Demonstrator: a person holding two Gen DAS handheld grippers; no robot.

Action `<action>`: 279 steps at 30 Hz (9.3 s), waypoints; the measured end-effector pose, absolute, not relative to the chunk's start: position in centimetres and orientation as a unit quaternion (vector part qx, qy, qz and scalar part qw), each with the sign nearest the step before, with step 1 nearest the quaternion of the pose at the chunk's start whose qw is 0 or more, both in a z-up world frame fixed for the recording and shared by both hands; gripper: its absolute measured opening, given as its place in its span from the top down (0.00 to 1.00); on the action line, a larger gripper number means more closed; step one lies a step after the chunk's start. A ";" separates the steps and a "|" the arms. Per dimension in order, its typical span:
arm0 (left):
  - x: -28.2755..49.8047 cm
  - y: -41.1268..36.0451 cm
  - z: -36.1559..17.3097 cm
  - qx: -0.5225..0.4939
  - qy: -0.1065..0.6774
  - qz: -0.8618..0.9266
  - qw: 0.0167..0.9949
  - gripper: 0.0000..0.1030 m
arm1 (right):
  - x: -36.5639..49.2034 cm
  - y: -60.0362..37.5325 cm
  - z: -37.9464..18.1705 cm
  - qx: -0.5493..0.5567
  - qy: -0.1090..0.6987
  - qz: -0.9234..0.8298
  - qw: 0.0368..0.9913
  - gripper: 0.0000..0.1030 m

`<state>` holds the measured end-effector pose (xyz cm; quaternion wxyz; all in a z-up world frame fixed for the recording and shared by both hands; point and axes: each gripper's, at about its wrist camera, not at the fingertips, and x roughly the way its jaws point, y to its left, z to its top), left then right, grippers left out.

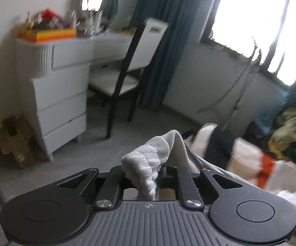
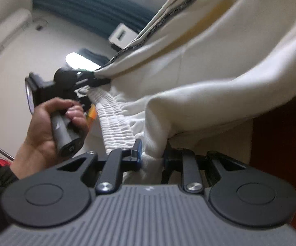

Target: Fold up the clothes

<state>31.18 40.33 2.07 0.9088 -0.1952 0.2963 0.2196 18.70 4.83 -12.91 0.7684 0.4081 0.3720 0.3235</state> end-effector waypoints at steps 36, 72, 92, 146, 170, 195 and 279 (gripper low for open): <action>8.5 7.9 8.4 -0.115 0.186 0.005 0.976 0.16 | 3.8 -18.0 2.9 0.088 0.113 0.097 0.985 0.17; 7.2 -2.9 -3.4 -0.018 0.223 -0.067 0.972 0.09 | 4.9 -25.4 -4.3 0.120 0.148 -0.012 0.982 0.17; 9.1 -7.3 -5.9 0.093 0.253 -0.090 0.959 0.09 | 4.6 -28.6 -4.1 0.161 0.166 -0.052 0.971 0.17; 7.2 -8.7 -2.9 0.004 0.223 -0.264 0.938 0.96 | 7.6 -32.2 -9.3 0.183 0.127 -0.264 0.938 0.18; 6.1 -8.9 -6.6 0.028 0.274 -0.243 0.930 0.94 | 15.4 -31.9 -16.5 0.464 0.275 0.057 0.840 0.47; 5.4 -10.8 -8.9 0.063 0.264 -0.263 0.926 0.93 | 21.5 -31.7 -16.2 0.398 0.216 0.041 0.891 0.91; 26.9 -2.7 -8.4 -0.344 0.425 -0.171 0.820 0.13 | 7.1 -31.6 -12.4 0.330 0.289 -0.185 0.879 0.20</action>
